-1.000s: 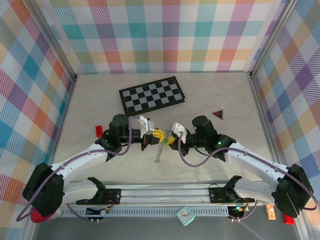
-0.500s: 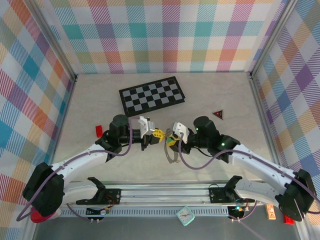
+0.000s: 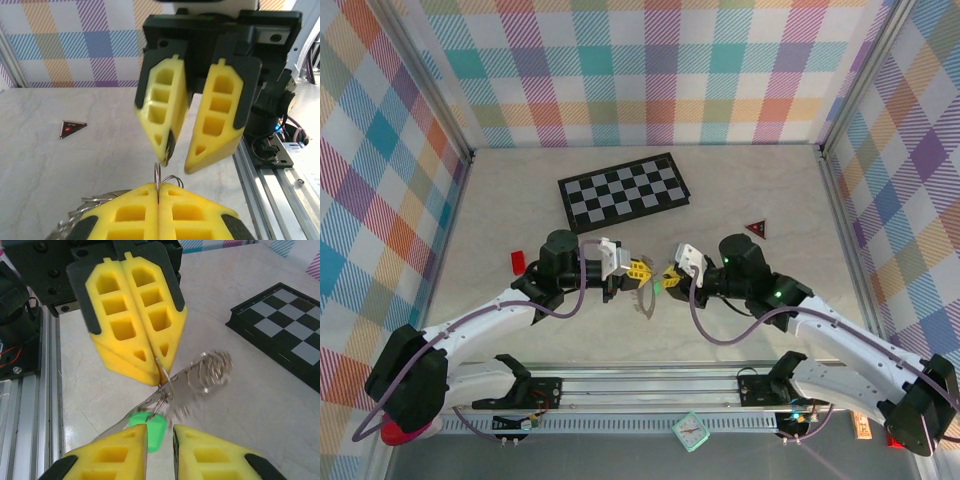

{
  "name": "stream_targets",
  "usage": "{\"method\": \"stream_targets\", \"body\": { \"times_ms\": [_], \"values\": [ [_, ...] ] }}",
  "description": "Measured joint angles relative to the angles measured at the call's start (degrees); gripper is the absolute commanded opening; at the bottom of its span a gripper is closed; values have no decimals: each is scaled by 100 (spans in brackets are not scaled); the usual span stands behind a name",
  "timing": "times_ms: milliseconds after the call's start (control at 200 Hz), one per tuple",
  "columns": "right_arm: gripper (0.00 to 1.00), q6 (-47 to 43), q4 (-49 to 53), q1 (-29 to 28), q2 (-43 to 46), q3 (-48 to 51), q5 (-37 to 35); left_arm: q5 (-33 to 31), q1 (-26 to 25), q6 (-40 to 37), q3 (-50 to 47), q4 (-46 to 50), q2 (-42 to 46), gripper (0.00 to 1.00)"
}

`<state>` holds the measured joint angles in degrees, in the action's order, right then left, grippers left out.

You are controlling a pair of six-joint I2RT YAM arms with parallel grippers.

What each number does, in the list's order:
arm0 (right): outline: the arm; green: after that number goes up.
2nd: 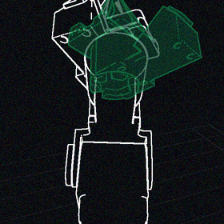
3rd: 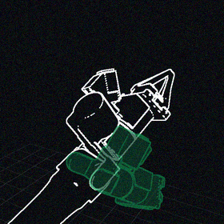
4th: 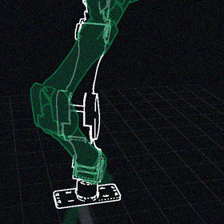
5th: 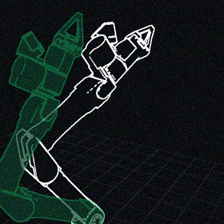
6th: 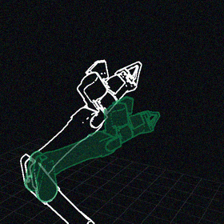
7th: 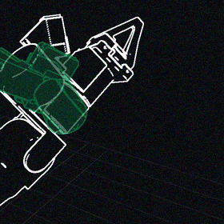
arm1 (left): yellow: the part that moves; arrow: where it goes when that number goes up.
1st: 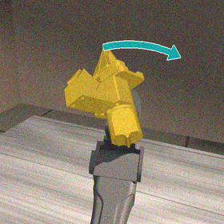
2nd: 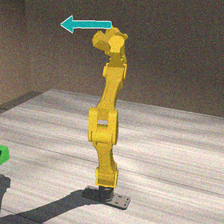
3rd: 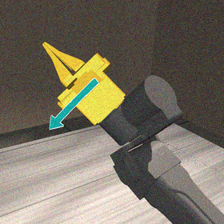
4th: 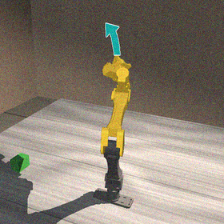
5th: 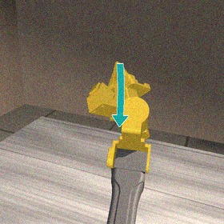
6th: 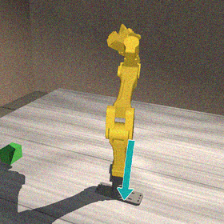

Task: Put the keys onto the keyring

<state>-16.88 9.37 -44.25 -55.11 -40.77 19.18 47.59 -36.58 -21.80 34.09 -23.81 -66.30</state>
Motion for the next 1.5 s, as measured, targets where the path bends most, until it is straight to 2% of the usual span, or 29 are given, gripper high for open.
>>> {"method": "stream_targets", "body": {
  "times_ms": [595,685,760,835,920,980,1240,1500],
  "values": [
    [12,83,-354,0,-319,0,369,144,-52,-330,0,317,0,0],
    [9,85,-413,0,-398,0,446,142,-52,-323,0,317,-2,0],
    [0,116,-424,11,-433,0,520,125,-52,-308,-2,315,-4,0],
    [0,105,-420,33,-450,0,564,118,-52,-291,-4,310,-13,0],
    [0,94,-411,37,-463,-2,555,72,-52,-304,-4,330,-24,17],
    [0,39,-367,35,-481,-22,551,15,-52,-330,7,400,-22,20],
    [0,-529,713,31,-879,-754,435,-358,-94,-949,455,1648,-35,16],
    [0,-1174,1720,-96,-1392,-1565,236,-481,-103,-1298,680,2227,-127,9]
  ]
}}
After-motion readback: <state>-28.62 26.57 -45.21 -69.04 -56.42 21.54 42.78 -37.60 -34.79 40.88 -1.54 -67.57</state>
